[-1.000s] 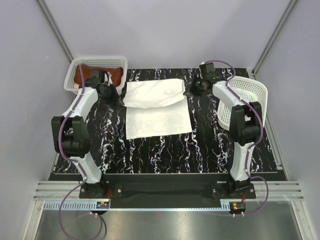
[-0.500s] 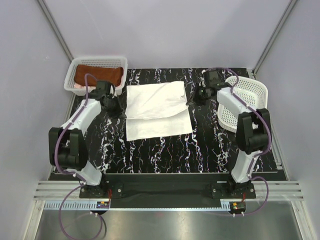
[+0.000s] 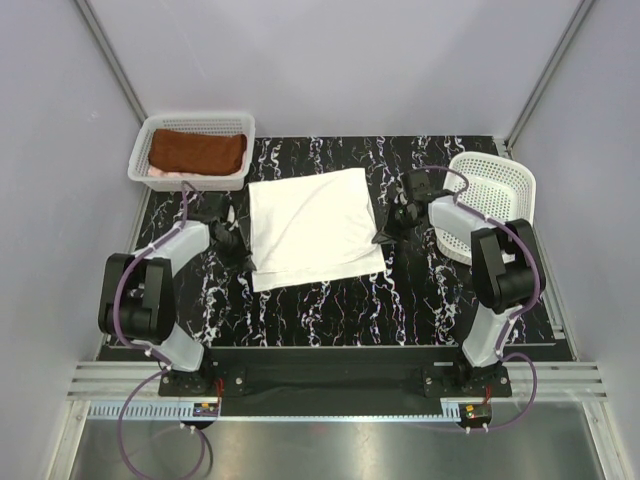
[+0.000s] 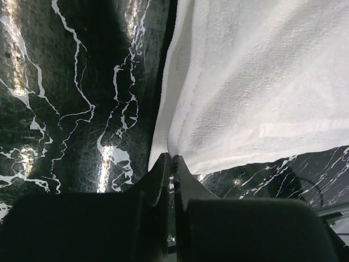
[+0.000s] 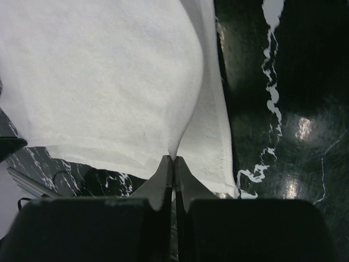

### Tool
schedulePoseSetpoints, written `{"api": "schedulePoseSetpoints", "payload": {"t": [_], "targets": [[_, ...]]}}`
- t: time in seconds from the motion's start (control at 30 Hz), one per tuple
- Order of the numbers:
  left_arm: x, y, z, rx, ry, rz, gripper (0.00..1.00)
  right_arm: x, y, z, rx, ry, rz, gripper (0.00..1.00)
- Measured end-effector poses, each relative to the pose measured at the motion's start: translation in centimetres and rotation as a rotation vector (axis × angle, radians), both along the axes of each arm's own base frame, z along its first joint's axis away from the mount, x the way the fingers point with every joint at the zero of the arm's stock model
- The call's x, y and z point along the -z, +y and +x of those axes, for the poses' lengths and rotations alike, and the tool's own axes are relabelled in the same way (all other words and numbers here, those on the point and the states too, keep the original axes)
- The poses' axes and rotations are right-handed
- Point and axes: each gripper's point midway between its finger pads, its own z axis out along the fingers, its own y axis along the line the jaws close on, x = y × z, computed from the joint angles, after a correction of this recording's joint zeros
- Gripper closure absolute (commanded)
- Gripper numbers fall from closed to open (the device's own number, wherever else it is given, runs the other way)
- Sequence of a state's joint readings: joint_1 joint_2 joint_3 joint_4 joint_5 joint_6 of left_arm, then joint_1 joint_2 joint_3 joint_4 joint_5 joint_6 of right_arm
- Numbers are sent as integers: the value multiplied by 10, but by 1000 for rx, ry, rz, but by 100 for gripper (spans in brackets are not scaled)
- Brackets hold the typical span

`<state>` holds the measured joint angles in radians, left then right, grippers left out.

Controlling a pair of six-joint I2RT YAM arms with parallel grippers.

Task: Fold and stack the towels
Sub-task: Fold the towel

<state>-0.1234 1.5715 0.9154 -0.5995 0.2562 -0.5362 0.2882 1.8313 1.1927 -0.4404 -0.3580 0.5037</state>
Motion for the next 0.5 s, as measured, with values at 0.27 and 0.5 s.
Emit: {"api": "schedulePoseSetpoints", "payload": {"t": [0.27,0.5], "targets": [[-86,-4,53,-5,-208,5,100,-78,9,35,-12,-167,36,100],[-67,-1,2,-20,-210,-8,100,-60,-2,-12,-18,-161,40,100]]}}
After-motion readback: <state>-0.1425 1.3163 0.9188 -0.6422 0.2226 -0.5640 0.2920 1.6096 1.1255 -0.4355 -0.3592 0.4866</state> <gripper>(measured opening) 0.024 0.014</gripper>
